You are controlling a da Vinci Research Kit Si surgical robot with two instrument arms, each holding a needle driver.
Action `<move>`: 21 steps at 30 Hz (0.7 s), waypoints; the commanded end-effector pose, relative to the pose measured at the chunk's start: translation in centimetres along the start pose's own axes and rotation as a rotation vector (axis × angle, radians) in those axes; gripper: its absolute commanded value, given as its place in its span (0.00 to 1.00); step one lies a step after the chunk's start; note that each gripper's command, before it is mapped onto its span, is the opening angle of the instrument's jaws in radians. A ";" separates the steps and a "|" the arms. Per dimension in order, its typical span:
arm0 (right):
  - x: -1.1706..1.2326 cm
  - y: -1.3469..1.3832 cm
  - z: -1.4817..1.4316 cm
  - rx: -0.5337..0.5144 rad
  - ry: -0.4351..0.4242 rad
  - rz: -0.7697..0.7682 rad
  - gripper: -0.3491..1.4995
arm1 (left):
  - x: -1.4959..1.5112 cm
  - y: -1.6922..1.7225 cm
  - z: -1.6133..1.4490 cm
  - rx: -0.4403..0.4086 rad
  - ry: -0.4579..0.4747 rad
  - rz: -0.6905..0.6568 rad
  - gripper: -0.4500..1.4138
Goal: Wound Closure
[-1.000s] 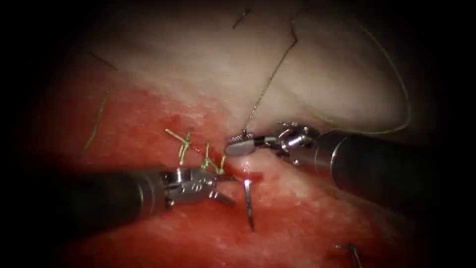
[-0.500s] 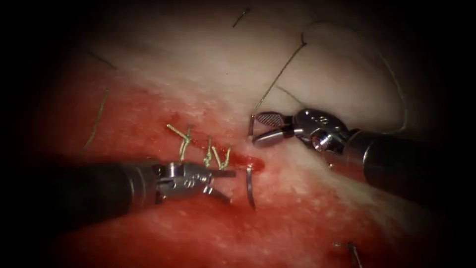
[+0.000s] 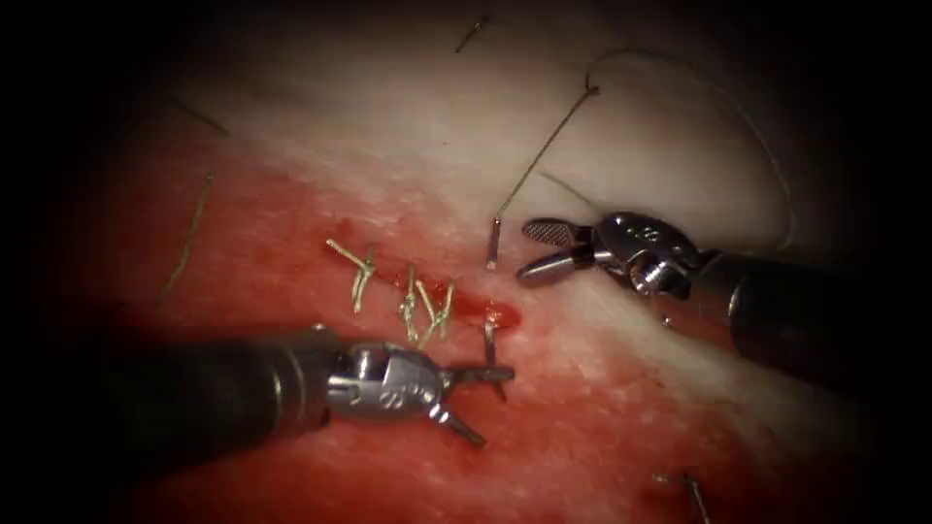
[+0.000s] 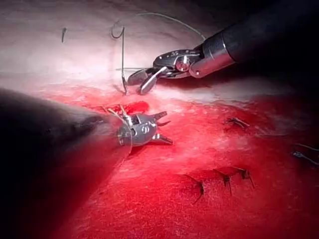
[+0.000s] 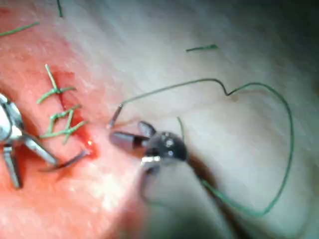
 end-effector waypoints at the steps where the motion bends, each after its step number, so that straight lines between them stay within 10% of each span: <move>1: -0.06 0.01 0.10 0.002 0.002 -0.003 0.98 | -0.06 -0.02 0.09 0.007 -0.012 0.001 0.48; 15: -0.17 -0.06 0.10 0.001 0.000 -0.007 0.98 | -0.44 -0.14 0.35 0.082 -0.069 -0.018 0.42; 18: -0.17 -0.06 0.09 0.005 0.003 -0.001 0.98 | -0.46 -0.19 0.37 0.142 -0.064 -0.056 0.05; 21: -0.18 -0.05 0.06 0.005 0.005 -0.002 0.98 | -0.47 -0.18 0.30 0.162 -0.079 -0.115 0.00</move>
